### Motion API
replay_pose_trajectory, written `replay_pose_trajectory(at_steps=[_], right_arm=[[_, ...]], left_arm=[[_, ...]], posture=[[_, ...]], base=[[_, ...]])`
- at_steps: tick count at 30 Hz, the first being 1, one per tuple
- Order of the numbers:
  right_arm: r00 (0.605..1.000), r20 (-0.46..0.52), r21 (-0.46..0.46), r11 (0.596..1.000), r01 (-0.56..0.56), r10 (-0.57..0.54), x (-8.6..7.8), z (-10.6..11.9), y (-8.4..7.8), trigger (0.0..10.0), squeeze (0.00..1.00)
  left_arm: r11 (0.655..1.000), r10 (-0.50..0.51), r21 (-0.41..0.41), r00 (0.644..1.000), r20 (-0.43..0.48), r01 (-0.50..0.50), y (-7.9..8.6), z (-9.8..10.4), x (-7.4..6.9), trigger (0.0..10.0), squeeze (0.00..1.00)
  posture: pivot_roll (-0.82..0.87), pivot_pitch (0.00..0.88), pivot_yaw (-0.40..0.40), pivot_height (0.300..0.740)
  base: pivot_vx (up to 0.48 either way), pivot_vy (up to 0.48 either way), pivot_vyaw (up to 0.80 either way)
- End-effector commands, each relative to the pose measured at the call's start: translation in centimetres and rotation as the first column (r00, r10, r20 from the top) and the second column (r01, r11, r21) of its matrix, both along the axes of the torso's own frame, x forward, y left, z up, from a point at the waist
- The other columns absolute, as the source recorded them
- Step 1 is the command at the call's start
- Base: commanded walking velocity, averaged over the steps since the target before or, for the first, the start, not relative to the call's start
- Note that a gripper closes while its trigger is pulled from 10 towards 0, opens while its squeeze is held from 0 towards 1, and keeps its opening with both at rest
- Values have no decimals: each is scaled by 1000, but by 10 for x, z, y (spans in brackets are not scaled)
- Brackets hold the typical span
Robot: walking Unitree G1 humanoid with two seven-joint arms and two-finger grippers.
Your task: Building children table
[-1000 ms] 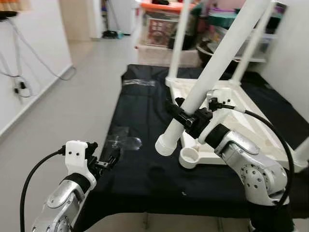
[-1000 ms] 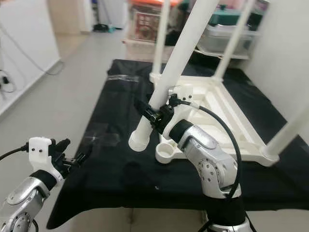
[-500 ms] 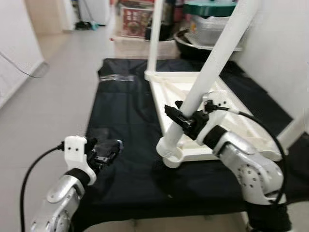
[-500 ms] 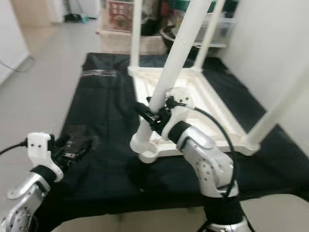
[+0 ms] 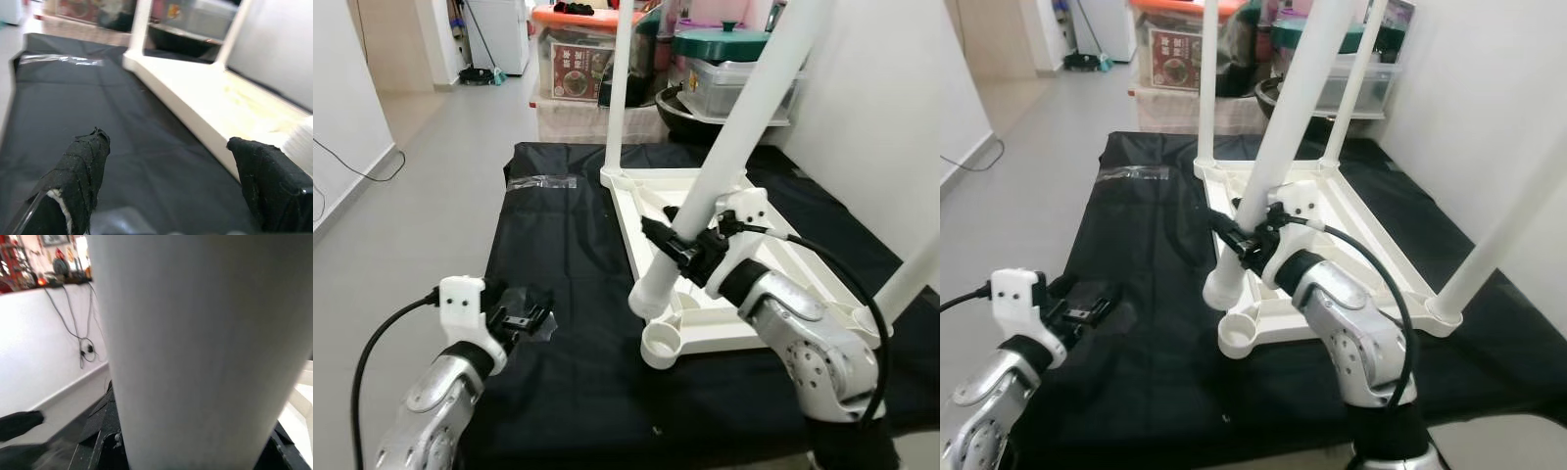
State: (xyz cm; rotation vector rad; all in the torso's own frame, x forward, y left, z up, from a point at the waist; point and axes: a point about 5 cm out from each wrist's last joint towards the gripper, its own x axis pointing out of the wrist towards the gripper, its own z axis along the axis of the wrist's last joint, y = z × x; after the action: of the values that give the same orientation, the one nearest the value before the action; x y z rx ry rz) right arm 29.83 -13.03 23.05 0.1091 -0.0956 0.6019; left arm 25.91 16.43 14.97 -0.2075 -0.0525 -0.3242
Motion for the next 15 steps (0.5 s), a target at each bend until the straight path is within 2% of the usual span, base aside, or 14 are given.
replay_pose_trajectory(at_steps=[1, 11, 15], right_arm=[[1000, 22, 4, 1000, -19, 19, 0, 3, 7, 10000, 0], [1000, 16, 12, 1000, -16, 16, 0, 0, 9, 10000, 0], [1000, 8, 17, 1000, -27, 27, 1, 0, 9, 10000, 0]], left_arm=[[1000, 20, 3, 1000, -11, -20, 6, -3, -1, 10000, 0], [1000, 23, 8, 1000, -12, -23, 7, -3, 0, 10000, 0], [1000, 20, 17, 1000, -17, -19, 5, -5, 0, 10000, 0]], posture=[[71, 0, -79, 740], [71, 0, -82, 740], [71, 0, -84, 740]], base=[[0, 0, 0], [0, 0, 0], [0, 0, -706]])
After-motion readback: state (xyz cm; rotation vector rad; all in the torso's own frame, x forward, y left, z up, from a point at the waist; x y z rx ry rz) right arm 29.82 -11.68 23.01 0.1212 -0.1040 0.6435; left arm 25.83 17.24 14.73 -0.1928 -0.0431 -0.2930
